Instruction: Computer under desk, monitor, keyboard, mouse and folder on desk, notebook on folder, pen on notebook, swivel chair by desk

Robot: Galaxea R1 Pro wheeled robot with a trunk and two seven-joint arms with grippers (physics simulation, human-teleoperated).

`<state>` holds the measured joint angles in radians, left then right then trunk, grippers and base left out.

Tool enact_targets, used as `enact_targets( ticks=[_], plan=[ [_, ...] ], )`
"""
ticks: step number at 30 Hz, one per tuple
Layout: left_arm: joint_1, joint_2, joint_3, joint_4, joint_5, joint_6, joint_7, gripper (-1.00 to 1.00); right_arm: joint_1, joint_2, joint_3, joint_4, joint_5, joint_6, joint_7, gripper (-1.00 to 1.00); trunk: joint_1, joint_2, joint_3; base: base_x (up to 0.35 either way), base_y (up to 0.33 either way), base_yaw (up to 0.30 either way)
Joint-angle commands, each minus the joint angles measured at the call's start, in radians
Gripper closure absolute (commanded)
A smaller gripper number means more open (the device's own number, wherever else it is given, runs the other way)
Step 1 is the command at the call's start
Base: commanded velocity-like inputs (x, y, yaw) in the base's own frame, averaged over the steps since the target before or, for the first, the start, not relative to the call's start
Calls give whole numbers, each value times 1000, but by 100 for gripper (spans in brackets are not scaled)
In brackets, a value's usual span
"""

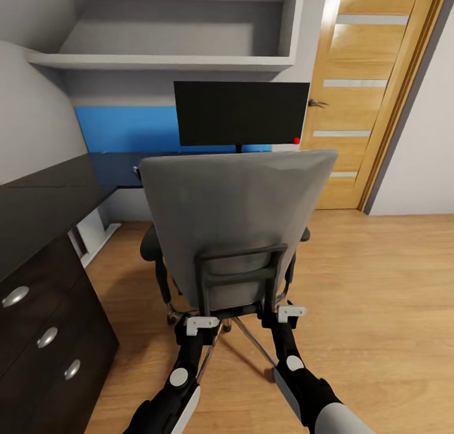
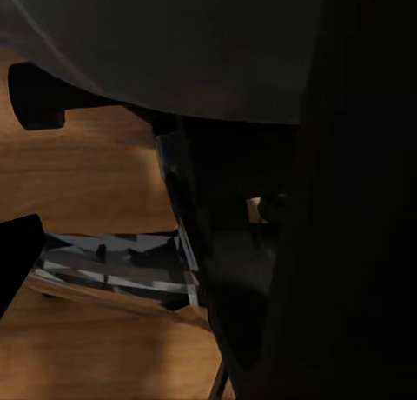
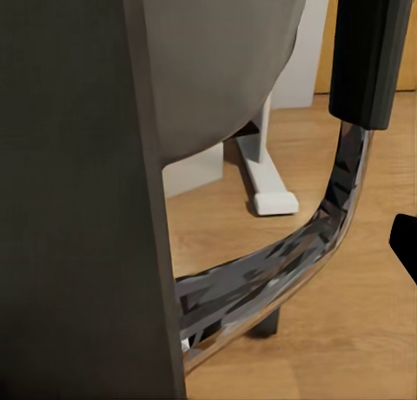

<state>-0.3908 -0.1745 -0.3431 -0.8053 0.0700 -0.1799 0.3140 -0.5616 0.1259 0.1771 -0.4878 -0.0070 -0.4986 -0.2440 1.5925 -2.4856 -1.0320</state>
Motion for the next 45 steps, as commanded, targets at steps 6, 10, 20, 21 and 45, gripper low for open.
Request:
enact_targets(
  ticks=[6,10,20,21,45],
  plan=[
    [0,0,35,39,9,-21,14,-100,-1,-2,-4,5,-18,-64,-17,-100,0,0,-1,8,0,0],
    [0,0,35,104,8,-163,13,-100,-1,-2,-4,6,-18,-81,-17,-100,0,0,-1,0,0,0],
    [0,0,33,138,8,-224,12,-100,-1,-3,-3,27,-18,-84,-15,-100,0,0,-1,-36,0,0],
    [0,0,33,138,8,-225,11,-100,-1,-3,-3,30,-17,-84,-13,-100,0,0,-1,-236,0,0],
    [0,0,33,136,8,-225,9,-100,-1,-52,-18,57,4,-81,317,-100,0,0,-1,-56,0,0]
  ],
)
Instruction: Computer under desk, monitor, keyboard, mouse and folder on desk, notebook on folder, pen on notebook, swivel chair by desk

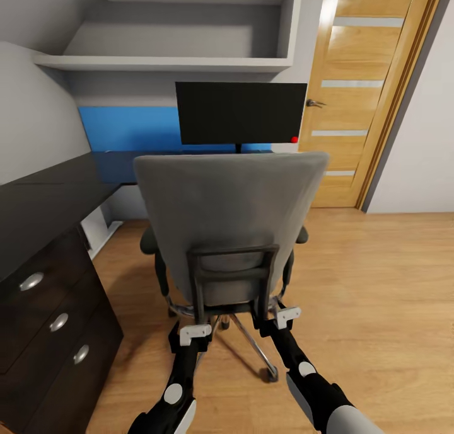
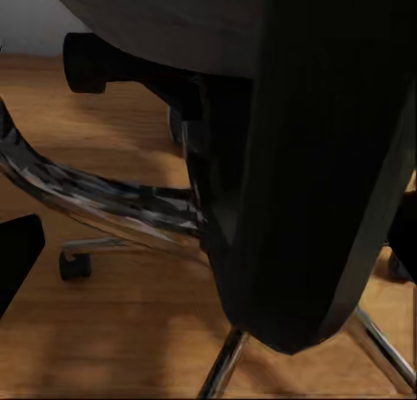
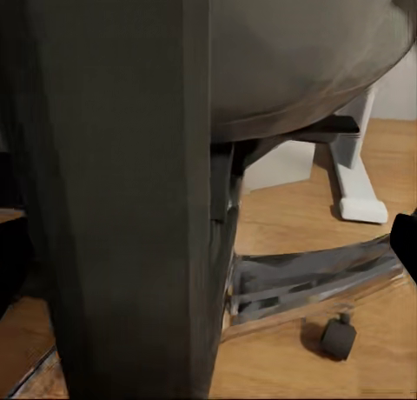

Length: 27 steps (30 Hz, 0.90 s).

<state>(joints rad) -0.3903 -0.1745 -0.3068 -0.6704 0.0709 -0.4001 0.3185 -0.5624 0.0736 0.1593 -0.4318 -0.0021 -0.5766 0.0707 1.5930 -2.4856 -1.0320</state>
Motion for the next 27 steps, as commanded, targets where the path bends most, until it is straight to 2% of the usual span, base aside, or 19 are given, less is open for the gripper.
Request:
enact_targets(
  ticks=[1,27],
  plan=[
    [-1,0,-3,1,7,-5,4,-100,-1,0,0,1,-1,-3,3,-100,-1,0,-1,-280,0,0],
    [-1,0,-2,-1,7,-3,4,-100,-1,0,0,2,1,-3,-1,-100,-1,0,-1,-322,0,0]
  ],
)
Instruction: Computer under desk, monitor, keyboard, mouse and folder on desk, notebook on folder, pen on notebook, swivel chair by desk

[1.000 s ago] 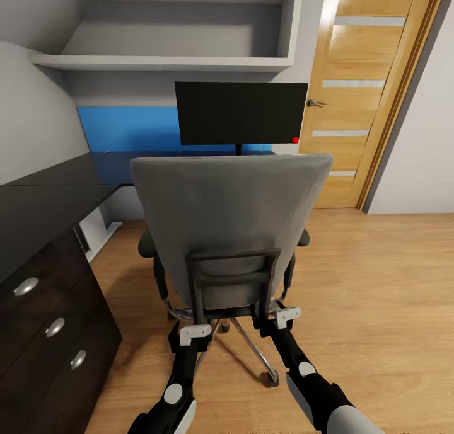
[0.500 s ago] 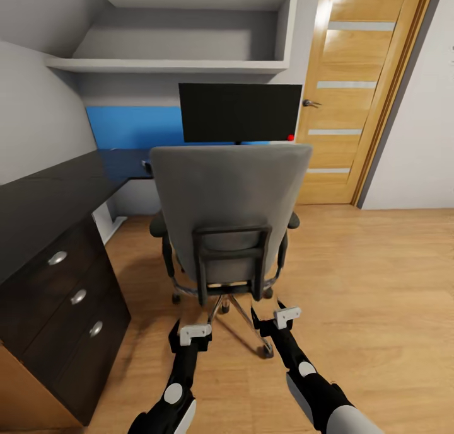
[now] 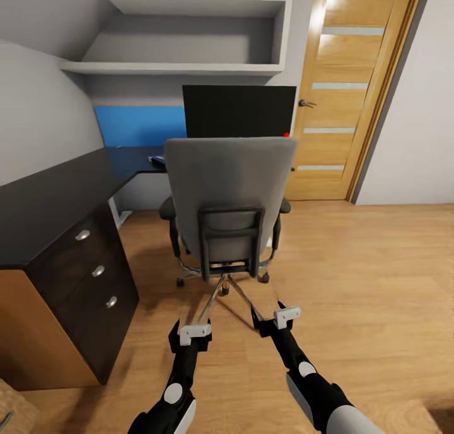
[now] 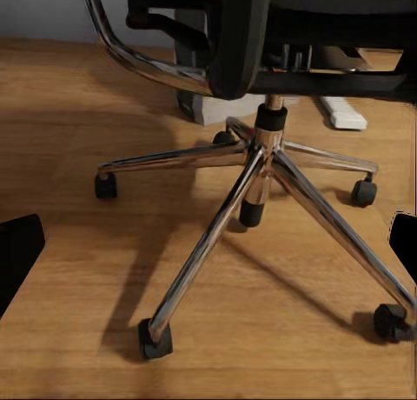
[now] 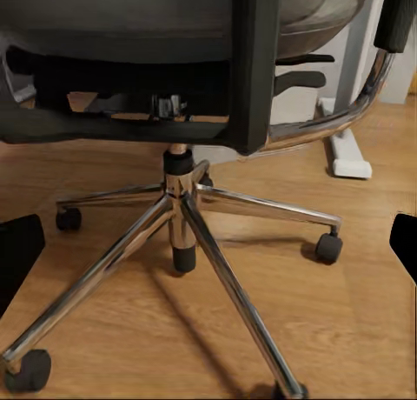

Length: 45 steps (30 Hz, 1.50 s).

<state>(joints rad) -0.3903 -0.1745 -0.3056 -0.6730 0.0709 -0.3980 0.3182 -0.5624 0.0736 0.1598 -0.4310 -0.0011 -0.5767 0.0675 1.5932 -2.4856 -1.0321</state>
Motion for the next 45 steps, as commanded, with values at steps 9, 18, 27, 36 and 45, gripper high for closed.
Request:
enact_targets(
  ticks=[9,18,27,36,45],
  plan=[
    [-1,0,-1,1,9,-5,4,-100,-1,0,0,1,0,-3,2,-100,-31,56,24,-327,0,0],
    [-1,0,-1,1,9,-5,4,-100,-1,0,0,1,0,-3,2,-100,-66,119,52,-327,0,0],
    [-1,0,1,1,9,-4,6,-100,-1,0,0,1,0,-3,1,-100,-100,182,81,-327,0,0],
    [-1,0,1,-1,9,-5,7,-100,-1,0,-1,1,1,-1,1,-100,-135,245,109,-327,-1,0],
    [-1,0,3,0,9,-5,8,-100,-1,0,-5,2,0,5,-2,-100,-169,308,137,-303,-75,0]
  ],
)
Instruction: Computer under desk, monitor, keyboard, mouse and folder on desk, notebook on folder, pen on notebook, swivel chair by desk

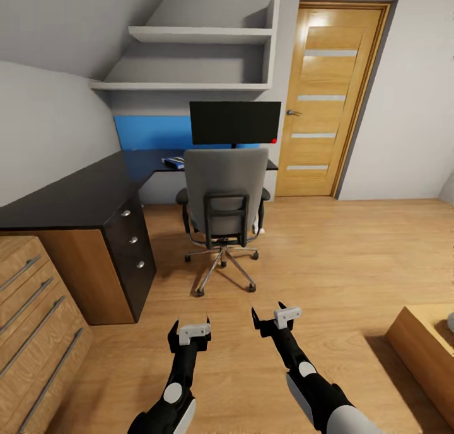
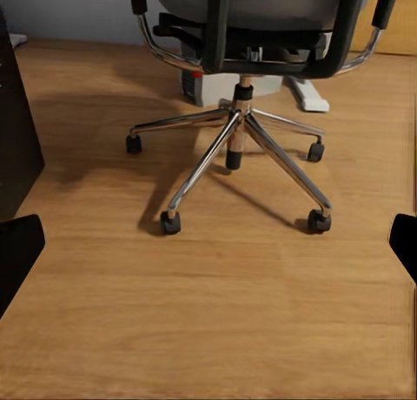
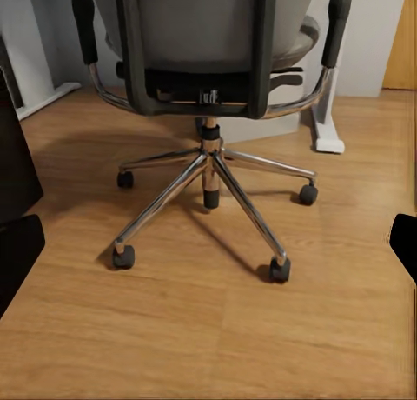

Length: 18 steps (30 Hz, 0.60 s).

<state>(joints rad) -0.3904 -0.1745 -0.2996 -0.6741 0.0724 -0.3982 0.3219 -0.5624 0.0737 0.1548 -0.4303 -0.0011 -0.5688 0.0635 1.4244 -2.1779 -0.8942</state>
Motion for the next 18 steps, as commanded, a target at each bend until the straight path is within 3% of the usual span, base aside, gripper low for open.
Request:
enact_targets(
  ticks=[1,7,13,18],
  plan=[
    [-1,0,-3,2,8,-5,4,-100,-1,0,0,1,-1,-2,2,-100,-5,7,2,-181,-70,0],
    [-1,15,1,39,16,-6,6,-100,-1,2,-1,6,-4,9,-15,-100,-28,49,21,-71,-28,0],
    [-1,27,1,68,78,-6,5,-100,-1,2,-1,37,-7,13,-51,-100,-51,91,40,-17,-6,0],
    [-1,32,2,91,106,-3,4,-100,-1,1,-3,53,-11,14,-77,-100,-70,126,56,-4,-2,0]
  ],
)
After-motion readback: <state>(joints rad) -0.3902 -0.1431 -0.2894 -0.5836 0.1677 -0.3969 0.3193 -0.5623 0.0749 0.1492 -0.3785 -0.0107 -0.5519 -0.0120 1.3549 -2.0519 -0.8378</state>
